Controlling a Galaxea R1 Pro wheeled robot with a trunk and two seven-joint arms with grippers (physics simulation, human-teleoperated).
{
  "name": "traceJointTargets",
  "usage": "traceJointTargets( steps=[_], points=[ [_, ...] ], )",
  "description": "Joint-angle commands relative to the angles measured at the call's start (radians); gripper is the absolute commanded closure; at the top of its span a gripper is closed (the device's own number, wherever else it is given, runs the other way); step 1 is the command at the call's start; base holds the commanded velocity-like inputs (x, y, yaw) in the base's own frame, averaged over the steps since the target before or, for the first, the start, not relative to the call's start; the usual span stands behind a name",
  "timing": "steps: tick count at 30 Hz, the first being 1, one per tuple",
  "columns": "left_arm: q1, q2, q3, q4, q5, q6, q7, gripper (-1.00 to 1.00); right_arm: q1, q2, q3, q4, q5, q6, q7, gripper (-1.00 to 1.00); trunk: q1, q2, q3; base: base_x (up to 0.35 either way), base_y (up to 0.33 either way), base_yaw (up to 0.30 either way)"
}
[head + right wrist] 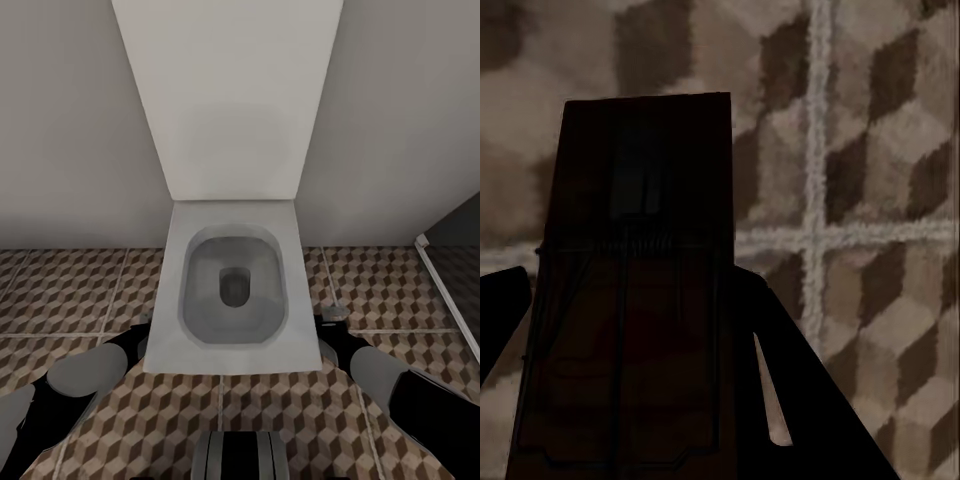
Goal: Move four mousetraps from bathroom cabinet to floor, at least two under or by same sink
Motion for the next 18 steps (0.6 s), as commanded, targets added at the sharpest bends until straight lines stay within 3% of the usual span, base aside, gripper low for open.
traceJointTargets(
  steps=[1, 7, 18],
  points=[
    [-0.001, 0.0, -0.008, 0.0, 0.006, 0.004, 0.003, 1.0, -0.001, -0.003, 0.008, 0.001, -0.008, 0.018, -0.007, 1.0, 0.0, 0.0, -0.001, 0.0, 0.0, 0.0],
    [-0.001, 0.0, -0.008, 0.0, 0.006, 0.004, 0.003, 1.0, -0.001, -0.006, 0.005, 0.011, -0.009, 0.122, -0.006, 1.0, 0.003, -0.002, -0.024, 0.0, 0.0, 0.0],
    [-0.001, -0.001, -0.008, -0.001, 0.006, 0.003, 0.003, 1.0, -0.001, -0.008, 0.004, 0.01, -0.009, 0.098, -0.009, 1.0, 0.005, -0.003, -0.043, 0.0, 0.0, 0.0]
  ],
)
